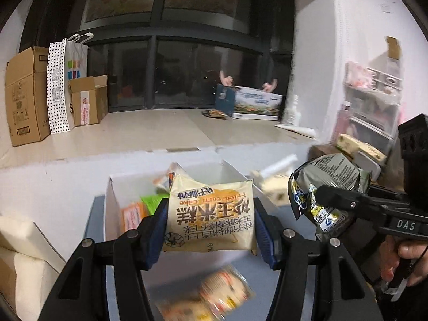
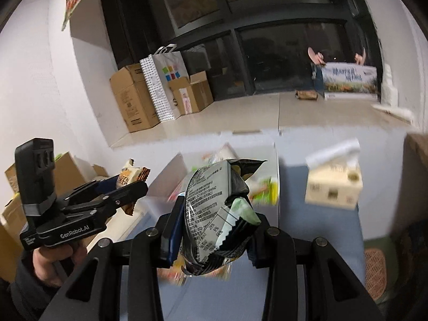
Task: Organize snacks
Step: 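Carry both packs into the white box and open both tools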
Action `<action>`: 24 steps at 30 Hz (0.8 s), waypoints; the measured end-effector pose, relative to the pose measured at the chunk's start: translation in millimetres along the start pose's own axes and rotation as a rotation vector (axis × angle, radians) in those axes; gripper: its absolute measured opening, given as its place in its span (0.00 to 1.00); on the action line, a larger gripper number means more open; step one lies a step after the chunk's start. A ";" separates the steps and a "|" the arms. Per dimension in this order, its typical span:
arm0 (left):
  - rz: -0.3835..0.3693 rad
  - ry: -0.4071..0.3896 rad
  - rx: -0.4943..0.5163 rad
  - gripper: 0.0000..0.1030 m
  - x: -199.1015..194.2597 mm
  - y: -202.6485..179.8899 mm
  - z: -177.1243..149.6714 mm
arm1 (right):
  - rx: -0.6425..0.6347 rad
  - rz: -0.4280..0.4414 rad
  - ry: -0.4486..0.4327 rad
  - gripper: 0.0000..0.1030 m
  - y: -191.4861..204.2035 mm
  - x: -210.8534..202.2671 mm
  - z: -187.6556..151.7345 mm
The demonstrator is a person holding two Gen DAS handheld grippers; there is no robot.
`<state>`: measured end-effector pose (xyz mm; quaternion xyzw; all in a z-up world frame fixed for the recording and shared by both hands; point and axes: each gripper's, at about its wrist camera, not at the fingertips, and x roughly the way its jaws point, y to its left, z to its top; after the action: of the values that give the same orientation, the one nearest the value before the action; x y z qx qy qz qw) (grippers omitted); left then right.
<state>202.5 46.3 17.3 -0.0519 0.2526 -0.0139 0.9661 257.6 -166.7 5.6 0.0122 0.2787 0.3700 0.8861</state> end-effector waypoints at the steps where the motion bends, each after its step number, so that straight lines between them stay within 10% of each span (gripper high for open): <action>1: 0.006 0.007 -0.004 0.61 10.3 5.5 8.8 | 0.001 0.000 0.005 0.41 -1.3 9.9 9.5; 9: 0.086 0.063 0.036 0.62 73.3 24.5 38.2 | -0.017 -0.070 0.093 0.41 -11.3 94.8 53.6; 12: 0.059 0.124 0.015 0.78 92.3 32.4 37.8 | -0.020 -0.100 0.117 0.43 -15.9 117.9 60.8; 14: 0.076 0.170 -0.010 1.00 103.3 40.2 34.0 | -0.014 -0.105 0.116 0.58 -20.0 129.0 64.1; 15: 0.087 0.167 -0.020 1.00 104.2 43.6 31.2 | -0.008 -0.103 0.137 0.94 -22.2 135.4 64.6; 16: 0.093 0.170 -0.028 1.00 105.0 47.4 27.9 | 0.008 -0.101 0.144 1.00 -25.1 140.0 63.6; 24: 0.082 0.183 -0.061 1.00 97.9 56.5 7.9 | 0.074 -0.122 0.178 1.00 -36.9 142.0 45.6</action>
<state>291.8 98.0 -29.5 -0.0694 0.3422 0.0289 0.9366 385.5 -91.0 -33.1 -0.0050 0.3702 0.3044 0.8776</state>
